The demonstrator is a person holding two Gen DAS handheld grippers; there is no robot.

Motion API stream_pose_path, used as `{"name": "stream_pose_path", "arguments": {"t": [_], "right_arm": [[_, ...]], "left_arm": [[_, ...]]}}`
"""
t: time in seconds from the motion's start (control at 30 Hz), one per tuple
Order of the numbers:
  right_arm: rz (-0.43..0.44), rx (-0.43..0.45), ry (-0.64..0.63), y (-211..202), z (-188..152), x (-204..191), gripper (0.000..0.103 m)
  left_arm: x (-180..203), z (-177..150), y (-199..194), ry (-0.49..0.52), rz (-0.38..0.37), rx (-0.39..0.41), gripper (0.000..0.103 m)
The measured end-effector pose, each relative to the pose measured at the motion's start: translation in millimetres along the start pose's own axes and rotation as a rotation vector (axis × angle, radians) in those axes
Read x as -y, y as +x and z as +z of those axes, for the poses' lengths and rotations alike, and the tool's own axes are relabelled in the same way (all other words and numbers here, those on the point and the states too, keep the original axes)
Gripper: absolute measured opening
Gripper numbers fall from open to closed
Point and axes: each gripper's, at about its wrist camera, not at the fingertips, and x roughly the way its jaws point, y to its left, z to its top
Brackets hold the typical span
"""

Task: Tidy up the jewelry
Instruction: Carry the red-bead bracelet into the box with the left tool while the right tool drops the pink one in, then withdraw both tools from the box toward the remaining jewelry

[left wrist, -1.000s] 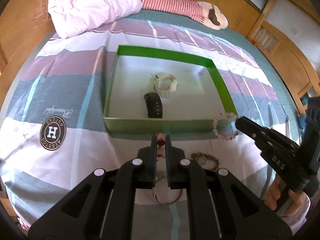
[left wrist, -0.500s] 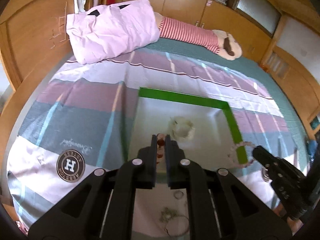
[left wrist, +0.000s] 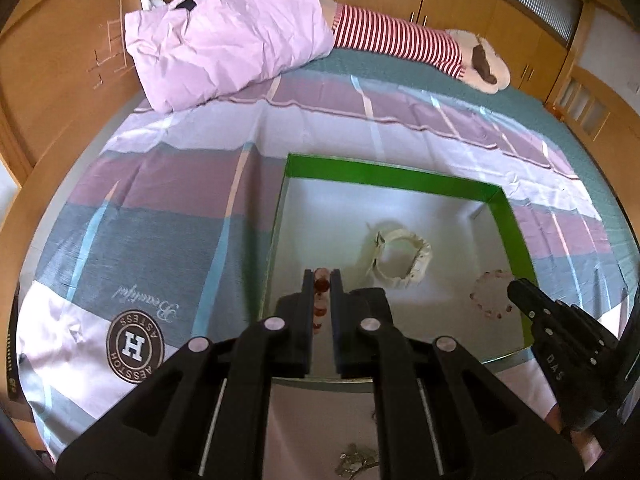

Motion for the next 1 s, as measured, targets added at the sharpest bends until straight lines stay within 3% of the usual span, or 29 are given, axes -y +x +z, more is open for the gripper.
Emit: {"name": "stream_pose_path", "arguments": {"t": [0.43,0.5,0.53,0.57,0.67,0.9,0.97,1.0], "right_arm": [[-0.027,-0.052,-0.021,21,-10,-8,0.007],[-0.023,-0.057,-0.002,21,-10,-5,0.011],[-0.014,-0.058,0.008,20,-10,-4,0.017],[-0.008,-0.057,0.015,18,-10,-4,0.027],[0.007,-0.027,0.030,8,-9,-6,0.051],[0.076,-0.020,0.027,-24,-12,-16,0.053],[0.105,-0.032,0.034,-34,-15,-16,0.056],[0.118,-0.038,0.034,-39,-18,-16,0.057]], "left_arm": [[3,-9,34,0.059,0.078,-0.078,0.008],[2,-9,36,0.063,0.086,-0.087,0.020],[2,-9,34,0.064,0.093,-0.080,0.027],[2,-9,32,0.063,0.101,-0.070,0.039],[2,-7,25,0.060,0.109,-0.048,0.053],[-1,-7,2,0.022,0.085,-0.035,0.061],[-4,-10,-14,0.001,0.091,0.008,0.063],[-5,-13,-28,-0.012,0.108,0.047,0.069]]}}
